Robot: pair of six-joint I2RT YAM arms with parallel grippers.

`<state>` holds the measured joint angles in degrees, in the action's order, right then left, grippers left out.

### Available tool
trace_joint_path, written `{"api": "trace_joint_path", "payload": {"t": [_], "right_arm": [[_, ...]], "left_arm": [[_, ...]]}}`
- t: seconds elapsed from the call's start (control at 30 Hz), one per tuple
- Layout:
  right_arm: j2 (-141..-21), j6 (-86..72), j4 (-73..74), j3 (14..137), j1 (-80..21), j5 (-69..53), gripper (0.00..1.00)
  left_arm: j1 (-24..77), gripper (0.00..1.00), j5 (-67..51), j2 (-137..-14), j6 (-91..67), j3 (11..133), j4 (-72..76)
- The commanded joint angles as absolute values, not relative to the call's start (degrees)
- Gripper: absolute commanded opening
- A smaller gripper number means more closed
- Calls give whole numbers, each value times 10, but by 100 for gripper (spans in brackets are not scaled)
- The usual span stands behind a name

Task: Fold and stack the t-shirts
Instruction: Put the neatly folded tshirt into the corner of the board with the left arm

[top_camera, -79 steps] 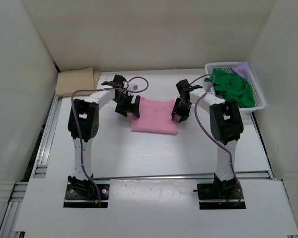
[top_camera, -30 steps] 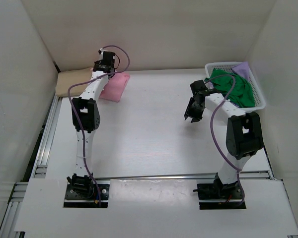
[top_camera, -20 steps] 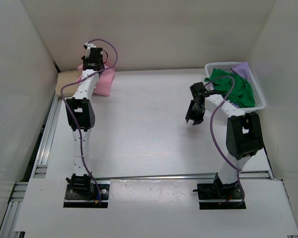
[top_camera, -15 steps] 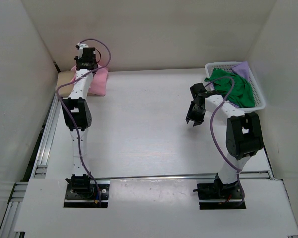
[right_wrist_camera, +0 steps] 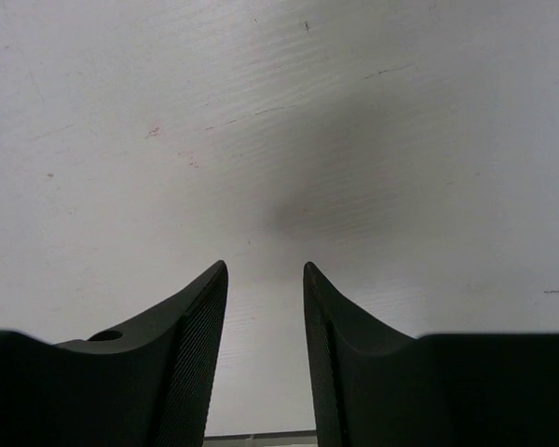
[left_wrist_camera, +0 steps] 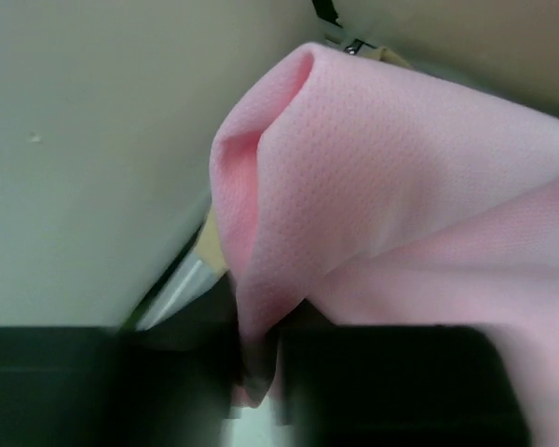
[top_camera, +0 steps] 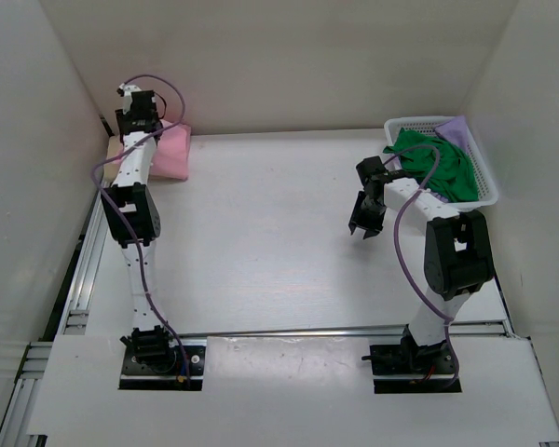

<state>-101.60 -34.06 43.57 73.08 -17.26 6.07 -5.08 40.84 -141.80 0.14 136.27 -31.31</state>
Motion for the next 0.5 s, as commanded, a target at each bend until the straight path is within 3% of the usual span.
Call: {"api": "trace_joint_path", "payload": {"t": [0.0, 0.07, 0.17, 0.37, 0.47], "right_arm": [[-1010, -331, 448, 755, -170, 70, 44], [-1010, -330, 460, 766, -170, 65, 44], [-1010, -319, 465, 790, -170, 58, 46], [-981, -291, 476, 879, -170, 58, 50], [-975, -283, 476, 937, -148, 80, 57]], "left_arm": [[-68, 44, 418, -1417, 0, 1376, -292], [-75, 99, 460, -1460, 0, 1407, -285], [-90, 100, 511, -1496, 0, 1475, -256], [-96, 100, 518, -1419, 0, 1396, -231], [-91, 100, 505, -1368, 0, 1332, -231]]}}
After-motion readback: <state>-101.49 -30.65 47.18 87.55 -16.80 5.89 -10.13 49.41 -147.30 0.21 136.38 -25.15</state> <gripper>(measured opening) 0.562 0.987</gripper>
